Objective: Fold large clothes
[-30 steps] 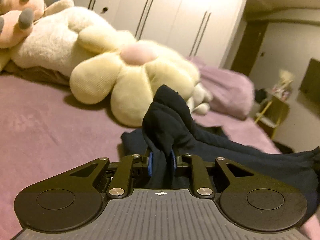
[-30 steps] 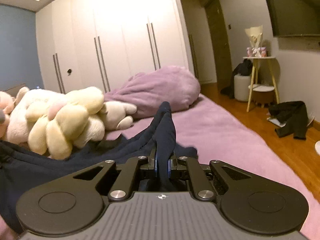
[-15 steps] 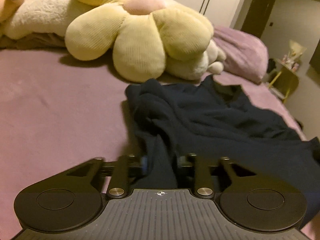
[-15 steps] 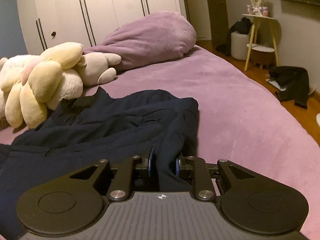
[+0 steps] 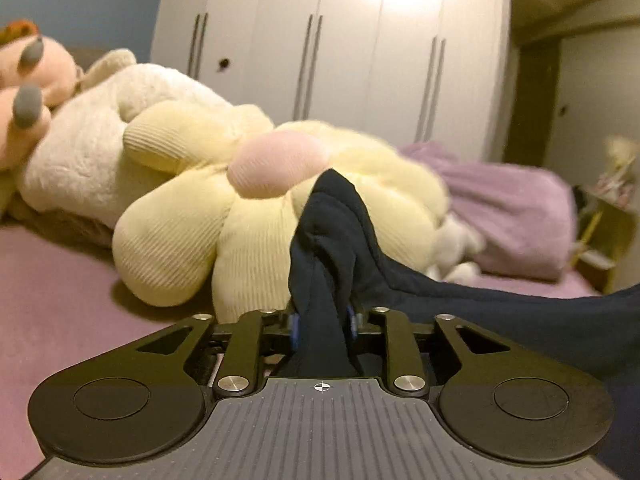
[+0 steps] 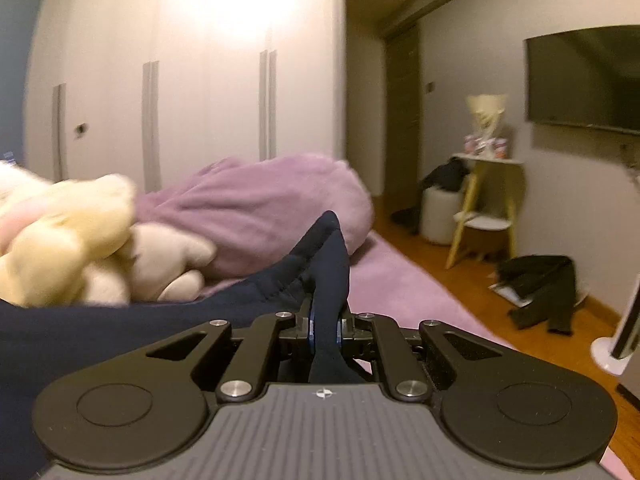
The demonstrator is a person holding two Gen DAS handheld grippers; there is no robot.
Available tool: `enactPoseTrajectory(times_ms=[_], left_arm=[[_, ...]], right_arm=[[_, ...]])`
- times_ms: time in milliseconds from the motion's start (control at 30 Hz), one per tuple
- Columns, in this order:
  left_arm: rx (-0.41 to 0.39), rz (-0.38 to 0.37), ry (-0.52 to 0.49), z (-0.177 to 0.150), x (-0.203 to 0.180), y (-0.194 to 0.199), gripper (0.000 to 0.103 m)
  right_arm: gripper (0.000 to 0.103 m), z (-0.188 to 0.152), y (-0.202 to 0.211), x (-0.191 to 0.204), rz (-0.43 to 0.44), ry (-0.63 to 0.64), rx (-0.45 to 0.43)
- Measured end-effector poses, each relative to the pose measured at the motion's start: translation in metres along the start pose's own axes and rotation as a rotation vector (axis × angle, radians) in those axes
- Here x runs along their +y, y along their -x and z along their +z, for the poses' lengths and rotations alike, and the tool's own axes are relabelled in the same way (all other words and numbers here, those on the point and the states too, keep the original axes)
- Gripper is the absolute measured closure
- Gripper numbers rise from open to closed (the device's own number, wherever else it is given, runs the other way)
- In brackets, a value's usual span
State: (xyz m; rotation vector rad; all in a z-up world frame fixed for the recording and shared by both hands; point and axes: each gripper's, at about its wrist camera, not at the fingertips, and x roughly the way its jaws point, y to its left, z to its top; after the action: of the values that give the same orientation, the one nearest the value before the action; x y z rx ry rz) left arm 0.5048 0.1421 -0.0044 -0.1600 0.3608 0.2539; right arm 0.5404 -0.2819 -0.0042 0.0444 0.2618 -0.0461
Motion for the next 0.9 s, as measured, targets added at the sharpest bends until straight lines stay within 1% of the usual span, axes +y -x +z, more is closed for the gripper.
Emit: enactPoseTrajectory(times_ms=[67, 100, 133, 167, 200, 233, 267, 333, 367, 433, 500, 567, 633, 733, 767, 800, 867, 900], left_arm=[[0.015, 0.058, -0.016, -0.022, -0.009, -0.028, 0.061], [0.03, 0.076, -0.017, -0.034, -0.011, -0.039, 0.052], [0.042, 0.081, -0.02, -0.045, -0.01, -0.047, 0.046], [0.052, 0.077, -0.032, -0.056, -0.01, -0.056, 0.034], [0.072, 0.079, -0.038, -0.07, -0.008, -0.065, 0.028], [0.092, 0.083, -0.026, -0.08, -0.005, -0.072, 0.027], [0.114, 0.082, -0.001, -0.088, -0.001, -0.08, 0.023], [0.153, 0.091, 0.057, -0.094, 0.009, -0.092, 0.019], [0.16, 0.082, 0.096, -0.096, 0.015, -0.096, 0.016], [0.18, 0.056, 0.16, -0.098, 0.025, -0.105, 0.013], [0.177, 0.032, 0.217, -0.104, 0.033, -0.11, 0.011], [0.163, 0.029, 0.23, -0.107, 0.035, -0.11, 0.009], [0.165, 0.039, 0.222, -0.105, 0.033, -0.11, 0.009], [0.155, 0.043, 0.245, -0.102, 0.034, -0.102, 0.006], [0.152, 0.044, 0.258, -0.102, 0.035, -0.101, 0.006], [0.146, 0.046, 0.275, -0.101, 0.038, -0.096, 0.006], [0.132, 0.041, 0.301, -0.1, 0.044, -0.084, 0.006], [0.129, 0.045, 0.305, -0.099, 0.046, -0.076, 0.005]], right_arm=[[0.093, -0.003, -0.025, 0.012, -0.043, 0.009, -0.011], [0.093, -0.01, -0.041, 0.019, -0.062, 0.02, -0.002], [0.093, -0.019, -0.053, 0.022, -0.073, 0.026, 0.019], [0.093, -0.03, -0.067, 0.026, -0.088, 0.036, 0.05], [0.093, -0.042, -0.078, 0.03, -0.098, 0.048, 0.078], [0.093, -0.055, -0.09, 0.032, -0.113, 0.068, 0.112], [0.09, -0.067, -0.099, 0.033, -0.129, 0.083, 0.136], [0.085, -0.081, -0.112, 0.026, -0.126, 0.051, 0.178], [0.081, -0.085, -0.117, 0.024, -0.108, 0.026, 0.192], [0.079, -0.094, -0.128, 0.018, -0.084, -0.016, 0.23], [0.077, -0.102, -0.136, 0.014, -0.077, -0.056, 0.243], [0.075, -0.108, -0.136, 0.016, -0.076, -0.059, 0.228], [0.074, -0.114, -0.14, 0.013, -0.064, -0.078, 0.222], [0.074, -0.114, -0.14, -0.002, -0.033, -0.15, 0.219], [0.072, -0.113, -0.137, -0.009, -0.009, -0.196, 0.21], [0.067, -0.112, -0.132, -0.017, 0.009, -0.247, 0.197], [0.04, -0.107, -0.121, -0.034, 0.011, -0.347, 0.181], [0.038, -0.102, -0.112, -0.04, -0.01, -0.375, 0.17]])
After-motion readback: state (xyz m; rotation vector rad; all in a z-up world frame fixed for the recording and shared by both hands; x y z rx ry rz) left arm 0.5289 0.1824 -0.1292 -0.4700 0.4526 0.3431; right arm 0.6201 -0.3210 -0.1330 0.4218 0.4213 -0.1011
